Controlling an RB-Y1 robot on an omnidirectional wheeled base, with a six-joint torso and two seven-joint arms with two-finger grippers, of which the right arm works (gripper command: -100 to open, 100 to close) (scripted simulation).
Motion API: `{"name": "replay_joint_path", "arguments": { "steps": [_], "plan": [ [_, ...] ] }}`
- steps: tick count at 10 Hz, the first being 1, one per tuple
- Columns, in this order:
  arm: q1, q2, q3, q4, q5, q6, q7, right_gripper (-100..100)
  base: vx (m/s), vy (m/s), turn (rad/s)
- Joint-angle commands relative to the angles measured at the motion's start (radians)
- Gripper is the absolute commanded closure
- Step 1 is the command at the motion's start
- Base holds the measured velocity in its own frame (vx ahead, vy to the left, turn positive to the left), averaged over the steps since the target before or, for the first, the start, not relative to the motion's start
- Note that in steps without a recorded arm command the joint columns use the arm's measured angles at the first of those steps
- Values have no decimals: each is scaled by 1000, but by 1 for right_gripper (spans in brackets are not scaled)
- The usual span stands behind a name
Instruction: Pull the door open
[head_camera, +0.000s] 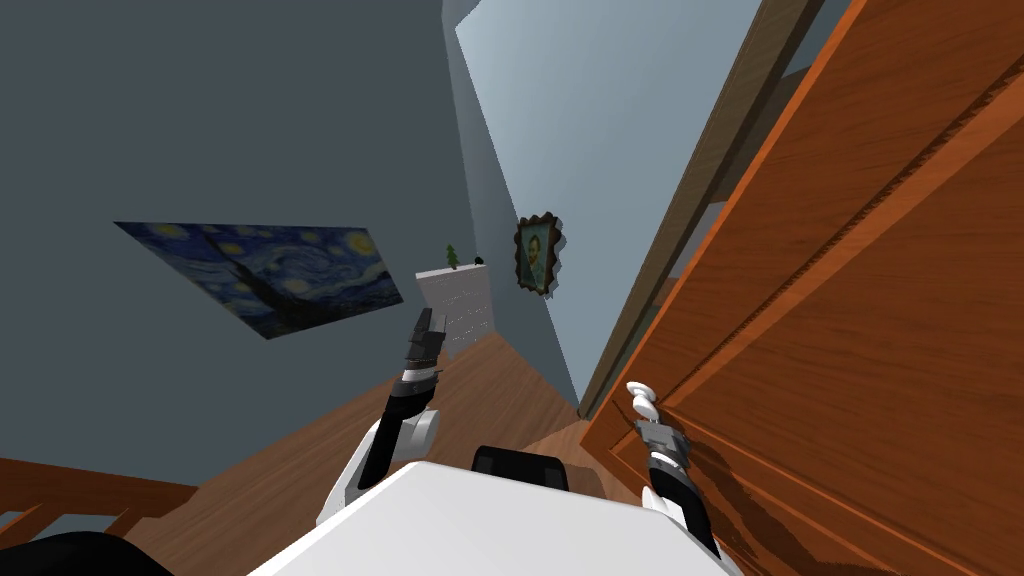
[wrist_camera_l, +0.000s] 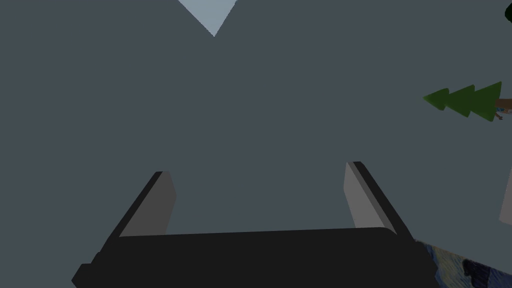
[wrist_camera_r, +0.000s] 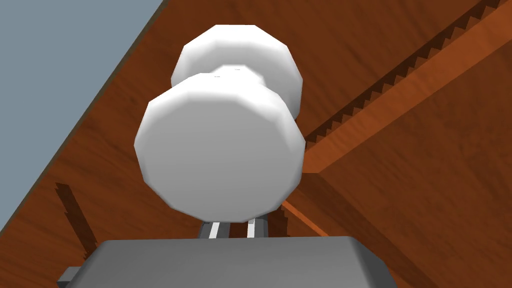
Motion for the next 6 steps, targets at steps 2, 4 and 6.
{"name": "replay_joint_path", "arguments": {
  "steps": [2,4,6],
  "plan": [
    [-12,-1,1,-31,-13,-6,-37,100,-18,-2,50],
    [-12,-1,1,-31,-13,-6,-37,100,-28,-5,36],
    [-11,-2,1,-32,-28,-4,-77,100,-18,-1,51]
  ]
}}
